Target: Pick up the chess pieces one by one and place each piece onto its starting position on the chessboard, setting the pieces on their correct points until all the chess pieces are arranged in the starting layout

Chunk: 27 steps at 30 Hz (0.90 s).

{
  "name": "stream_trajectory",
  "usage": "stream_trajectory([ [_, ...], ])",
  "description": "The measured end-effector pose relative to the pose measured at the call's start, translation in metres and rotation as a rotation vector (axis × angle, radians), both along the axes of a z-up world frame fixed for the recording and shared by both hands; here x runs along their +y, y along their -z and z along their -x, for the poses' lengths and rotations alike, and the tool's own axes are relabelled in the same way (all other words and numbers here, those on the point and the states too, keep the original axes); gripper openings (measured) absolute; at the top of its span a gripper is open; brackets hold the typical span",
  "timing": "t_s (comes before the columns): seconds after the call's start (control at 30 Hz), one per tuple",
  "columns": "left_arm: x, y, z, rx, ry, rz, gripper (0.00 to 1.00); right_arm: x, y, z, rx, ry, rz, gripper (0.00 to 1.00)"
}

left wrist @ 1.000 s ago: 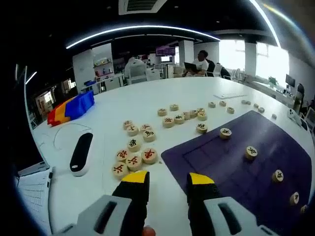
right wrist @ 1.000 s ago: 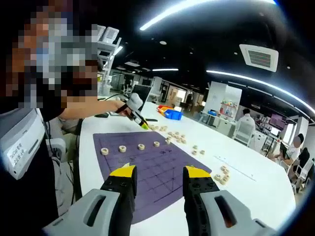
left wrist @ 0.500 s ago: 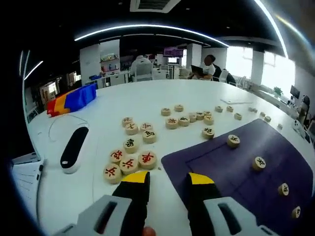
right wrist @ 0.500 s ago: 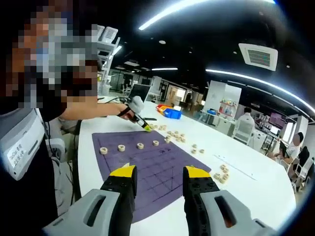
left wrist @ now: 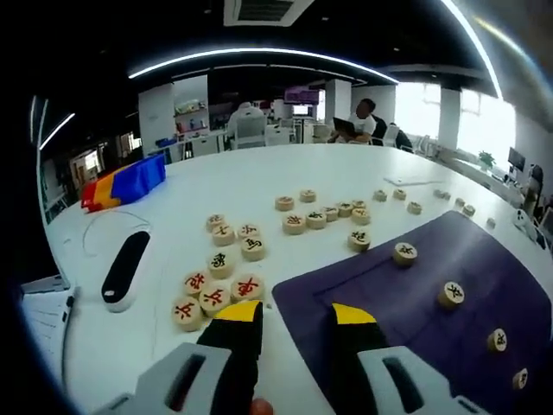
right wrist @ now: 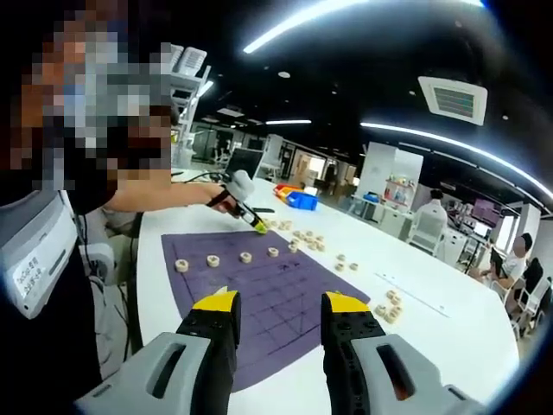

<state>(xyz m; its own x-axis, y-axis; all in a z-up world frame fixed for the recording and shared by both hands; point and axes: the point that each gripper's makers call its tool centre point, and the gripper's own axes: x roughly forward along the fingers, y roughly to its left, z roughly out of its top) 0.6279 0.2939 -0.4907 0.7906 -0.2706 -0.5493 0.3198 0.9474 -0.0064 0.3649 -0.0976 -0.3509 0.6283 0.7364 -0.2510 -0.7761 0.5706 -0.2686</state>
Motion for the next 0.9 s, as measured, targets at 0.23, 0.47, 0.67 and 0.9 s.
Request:
stream_trajectory([
  [0.23,-0.020,-0.004,0.001,-0.007,0.041,0.006,0.32,-0.006,-0.002,-0.001,-0.005,0.015,-0.007,0.38],
  [0.47,-0.039,-0.018,-0.004,-0.031,0.076,0.019,0.32,-0.012,-0.005,-0.001,-0.011,0.032,-0.016,0.38],
  [0.67,-0.066,-0.027,-0.003,-0.044,0.134,0.015,0.32,-0.015,-0.006,-0.001,-0.015,0.042,-0.016,0.38],
  [0.9,-0.085,-0.034,0.001,-0.053,0.173,0.017,0.32,-0.016,-0.008,0.000,-0.019,0.044,-0.018,0.38],
])
